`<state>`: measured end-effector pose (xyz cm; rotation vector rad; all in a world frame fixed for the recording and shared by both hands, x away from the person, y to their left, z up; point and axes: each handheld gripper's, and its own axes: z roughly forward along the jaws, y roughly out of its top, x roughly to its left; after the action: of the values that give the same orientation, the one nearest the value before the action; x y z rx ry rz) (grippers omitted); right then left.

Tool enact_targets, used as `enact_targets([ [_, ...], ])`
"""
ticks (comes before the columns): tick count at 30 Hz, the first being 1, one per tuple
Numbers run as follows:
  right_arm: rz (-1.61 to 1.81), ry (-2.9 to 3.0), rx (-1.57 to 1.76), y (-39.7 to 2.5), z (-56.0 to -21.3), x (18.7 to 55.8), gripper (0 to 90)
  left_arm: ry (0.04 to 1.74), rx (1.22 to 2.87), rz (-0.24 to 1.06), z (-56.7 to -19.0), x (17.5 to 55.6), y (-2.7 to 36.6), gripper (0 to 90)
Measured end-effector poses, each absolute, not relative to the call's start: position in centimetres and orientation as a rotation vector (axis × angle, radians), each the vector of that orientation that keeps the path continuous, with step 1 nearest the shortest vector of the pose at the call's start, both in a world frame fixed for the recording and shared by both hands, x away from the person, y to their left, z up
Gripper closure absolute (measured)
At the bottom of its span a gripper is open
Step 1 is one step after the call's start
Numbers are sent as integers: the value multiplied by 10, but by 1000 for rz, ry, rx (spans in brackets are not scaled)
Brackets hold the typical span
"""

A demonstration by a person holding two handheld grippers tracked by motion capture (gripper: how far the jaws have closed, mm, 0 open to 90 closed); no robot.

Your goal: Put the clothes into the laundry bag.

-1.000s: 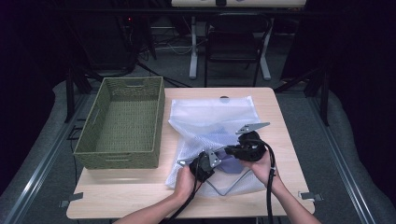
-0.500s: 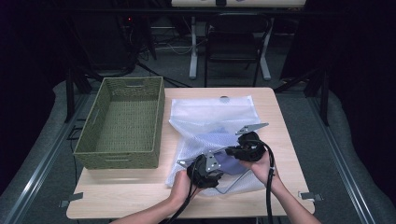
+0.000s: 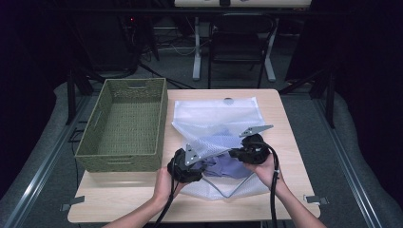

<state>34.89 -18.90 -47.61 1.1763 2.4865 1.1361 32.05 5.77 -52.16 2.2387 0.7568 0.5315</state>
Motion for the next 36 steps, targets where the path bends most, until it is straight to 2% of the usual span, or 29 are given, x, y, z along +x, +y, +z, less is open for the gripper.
enact_targets([
  [8, 1142, 2488, 1169, -189, -476, 348, 881, 814, 2300, 550, -541, 340, 60, 550],
  [18, 1131, 2505, 1160, -187, -477, 348, 880, 807, 2292, 555, -543, 343, 66, 864],
  [36, 1019, 2567, 1130, -184, -478, 338, 860, 706, 2343, 454, -528, 318, 85, 885],
])
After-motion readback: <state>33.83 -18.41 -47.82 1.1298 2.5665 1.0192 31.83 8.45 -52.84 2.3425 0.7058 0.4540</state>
